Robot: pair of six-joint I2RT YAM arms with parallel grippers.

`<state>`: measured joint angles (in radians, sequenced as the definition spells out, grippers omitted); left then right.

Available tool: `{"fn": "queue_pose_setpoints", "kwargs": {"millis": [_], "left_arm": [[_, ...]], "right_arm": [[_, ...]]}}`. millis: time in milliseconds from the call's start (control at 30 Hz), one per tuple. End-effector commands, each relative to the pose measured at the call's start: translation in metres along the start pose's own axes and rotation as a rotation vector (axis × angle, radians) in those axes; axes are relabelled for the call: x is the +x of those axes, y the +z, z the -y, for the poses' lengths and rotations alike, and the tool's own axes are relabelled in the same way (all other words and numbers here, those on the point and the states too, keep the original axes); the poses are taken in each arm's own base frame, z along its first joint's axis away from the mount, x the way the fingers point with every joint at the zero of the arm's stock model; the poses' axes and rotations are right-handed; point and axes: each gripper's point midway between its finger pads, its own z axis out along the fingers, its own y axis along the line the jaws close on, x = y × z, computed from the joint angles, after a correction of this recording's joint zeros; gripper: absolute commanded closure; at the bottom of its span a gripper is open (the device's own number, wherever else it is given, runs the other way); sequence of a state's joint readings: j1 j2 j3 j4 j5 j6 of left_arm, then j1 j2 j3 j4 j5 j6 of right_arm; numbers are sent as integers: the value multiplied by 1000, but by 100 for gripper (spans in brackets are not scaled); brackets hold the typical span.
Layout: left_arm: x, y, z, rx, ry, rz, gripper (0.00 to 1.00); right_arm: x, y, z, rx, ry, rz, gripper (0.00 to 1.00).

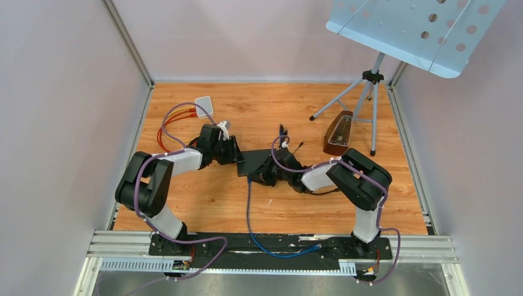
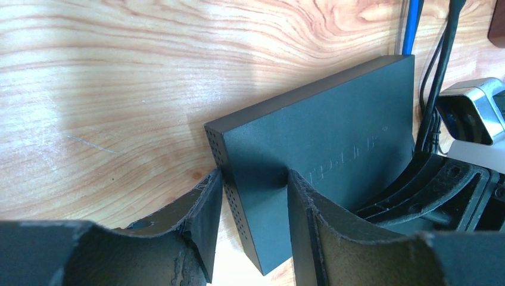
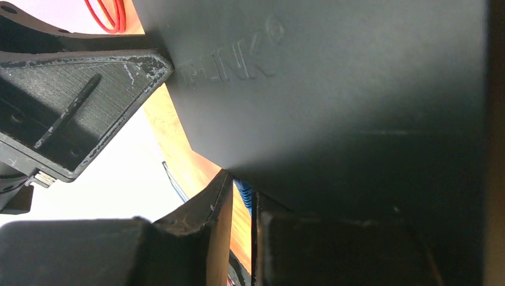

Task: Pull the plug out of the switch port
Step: Pull the connector from the switch port.

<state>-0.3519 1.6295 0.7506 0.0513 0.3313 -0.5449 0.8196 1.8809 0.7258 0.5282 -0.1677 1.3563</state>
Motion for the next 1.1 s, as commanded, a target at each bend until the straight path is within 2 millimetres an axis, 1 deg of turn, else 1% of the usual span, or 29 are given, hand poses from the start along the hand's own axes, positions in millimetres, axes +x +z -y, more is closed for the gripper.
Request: {"fn": "queue_pose_setpoints", "kwargs": {"millis": [0,67,167,267,333,367,433,500,633,733,867,1000,1067], "left_arm": [[34,-2,-7,-17,-19,-100,51],[34,-2,-6,-16,-18,-100,52],[34,-3,-4,-5,-10,-99,49],[28,-6,1,14,17,-88,46],[22,-9,3,14,35,-70,42],[20,-11,4,13,45,-64,38],[12,-17,9,17,66,-42,33],[5,-24,15,24,86,-25,31],[-6,-36,23,34,126,7,29],[-8,-39,25,37,127,14,29],[-2,-36,24,45,105,-1,29],[9,-31,23,62,63,-22,31],[12,-28,21,64,43,-23,32]], "right_arm": [[-10,10,25,144,-25,3,93],[-9,8,25,150,-61,-4,97],[-4,6,22,134,-118,-45,97],[4,2,26,148,-193,-109,98],[8,-1,28,143,-233,-140,97],[11,-3,29,133,-254,-160,98],[15,-7,28,117,-294,-184,97],[19,-11,28,103,-327,-213,97],[30,-20,29,77,-382,-287,96],[40,-27,26,37,-413,-345,95],[39,-32,25,34,-419,-355,86],[29,-33,19,41,-384,-311,75],[24,-31,13,37,-348,-285,71]]}}
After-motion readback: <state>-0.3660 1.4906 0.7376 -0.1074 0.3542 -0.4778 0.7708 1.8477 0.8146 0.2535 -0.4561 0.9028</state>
